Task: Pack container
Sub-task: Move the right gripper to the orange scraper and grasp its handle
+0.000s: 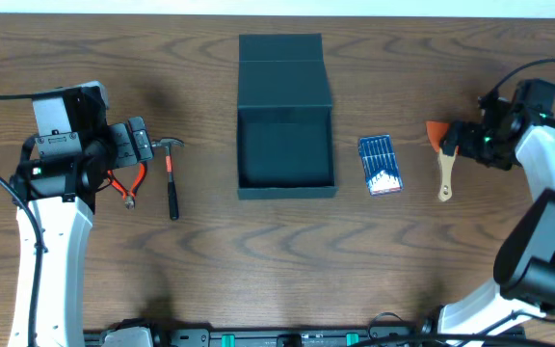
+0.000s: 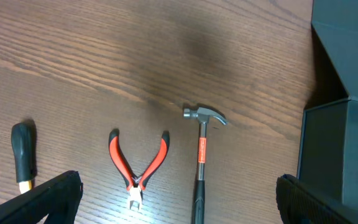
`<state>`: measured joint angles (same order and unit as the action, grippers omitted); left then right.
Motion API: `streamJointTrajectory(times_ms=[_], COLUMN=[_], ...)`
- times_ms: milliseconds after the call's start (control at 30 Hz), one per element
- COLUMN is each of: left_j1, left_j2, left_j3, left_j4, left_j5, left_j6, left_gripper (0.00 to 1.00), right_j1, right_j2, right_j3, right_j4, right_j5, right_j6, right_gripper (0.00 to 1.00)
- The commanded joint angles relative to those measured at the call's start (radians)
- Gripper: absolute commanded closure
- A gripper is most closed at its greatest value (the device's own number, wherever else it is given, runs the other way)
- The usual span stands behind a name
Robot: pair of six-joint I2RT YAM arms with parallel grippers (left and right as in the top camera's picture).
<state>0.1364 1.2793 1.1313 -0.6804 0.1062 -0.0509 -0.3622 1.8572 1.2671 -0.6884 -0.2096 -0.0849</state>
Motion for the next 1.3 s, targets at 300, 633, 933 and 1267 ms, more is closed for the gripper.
streamJointTrajectory(times_ms=[300, 633, 933, 1267], left_j1=[0.005, 0.005, 0.005, 0.005], left_j2=[0.002, 0.002, 0.002, 0.002], left_j3=[0.026, 0.026, 0.025, 0.025], left_j4=[0.000, 0.000, 0.000, 0.000], left_j5=[0.013, 0.013, 0.013, 0.013], left_j6=[0.010, 0.010, 0.010, 0.010], left_gripper=[0.02, 0.02, 0.02, 0.02], right_j1=[0.039, 0.043, 0.091, 0.124], right_j2=[0.170, 0.174, 0.174, 0.174], right_j3=[0.021, 0.021, 0.021, 0.021], right_j4=[0.013, -0.011, -0.049, -0.024], right_j5=[-0.003, 0.034, 0.192, 0.228], right_j6=[0.002, 0.002, 0.002, 0.036], right_gripper=[0.14, 0.28, 0.24, 0.17])
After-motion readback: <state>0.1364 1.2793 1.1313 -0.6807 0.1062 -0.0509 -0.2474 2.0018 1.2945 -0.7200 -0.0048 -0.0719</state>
